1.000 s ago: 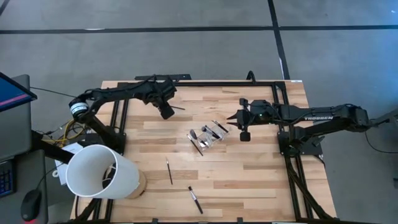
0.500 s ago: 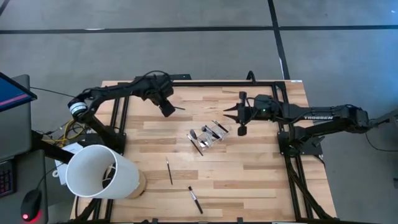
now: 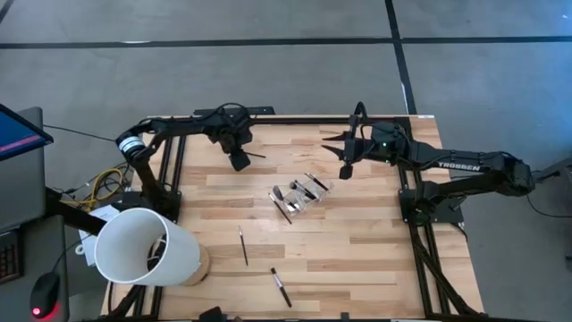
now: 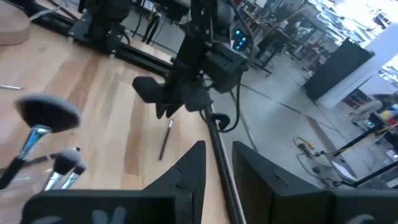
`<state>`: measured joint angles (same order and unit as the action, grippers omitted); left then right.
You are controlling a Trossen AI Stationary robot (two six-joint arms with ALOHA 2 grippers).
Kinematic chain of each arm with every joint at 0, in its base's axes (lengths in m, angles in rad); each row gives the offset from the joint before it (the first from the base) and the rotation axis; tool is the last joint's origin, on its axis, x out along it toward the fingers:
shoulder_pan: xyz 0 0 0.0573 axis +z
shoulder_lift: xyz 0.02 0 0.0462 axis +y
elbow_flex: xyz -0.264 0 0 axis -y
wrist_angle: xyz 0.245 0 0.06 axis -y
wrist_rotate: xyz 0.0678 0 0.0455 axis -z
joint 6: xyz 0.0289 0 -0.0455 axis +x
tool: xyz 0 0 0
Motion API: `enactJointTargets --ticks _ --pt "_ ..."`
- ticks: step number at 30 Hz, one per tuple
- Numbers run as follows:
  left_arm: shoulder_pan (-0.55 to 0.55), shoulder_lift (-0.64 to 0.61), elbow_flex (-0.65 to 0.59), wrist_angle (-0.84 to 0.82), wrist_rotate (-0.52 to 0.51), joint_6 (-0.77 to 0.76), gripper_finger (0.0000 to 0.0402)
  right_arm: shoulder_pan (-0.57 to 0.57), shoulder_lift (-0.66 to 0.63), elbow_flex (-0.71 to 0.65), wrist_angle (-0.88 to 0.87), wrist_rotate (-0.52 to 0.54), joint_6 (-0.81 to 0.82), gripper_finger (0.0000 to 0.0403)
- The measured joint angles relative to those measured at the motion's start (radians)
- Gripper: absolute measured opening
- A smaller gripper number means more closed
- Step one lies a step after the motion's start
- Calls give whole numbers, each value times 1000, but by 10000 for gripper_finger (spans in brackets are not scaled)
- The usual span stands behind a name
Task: Put items in baskets/containers
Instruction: Put the top black eyeshadow brush into the transparent organizer
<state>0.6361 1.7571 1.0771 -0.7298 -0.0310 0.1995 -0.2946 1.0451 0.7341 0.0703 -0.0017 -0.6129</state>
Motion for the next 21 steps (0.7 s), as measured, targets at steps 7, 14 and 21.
enactJointTargets --ticks 7,14,21 --pt "6 1 0 87 -54 109 116 -33 0 0 31 -3 -52 71" --pt "66 25 0 105 45 140 120 -73 2 0 34 -62 -17 71" --pt "66 18 0 122 99 186 120 -74 2 0 13 -63 0 71"
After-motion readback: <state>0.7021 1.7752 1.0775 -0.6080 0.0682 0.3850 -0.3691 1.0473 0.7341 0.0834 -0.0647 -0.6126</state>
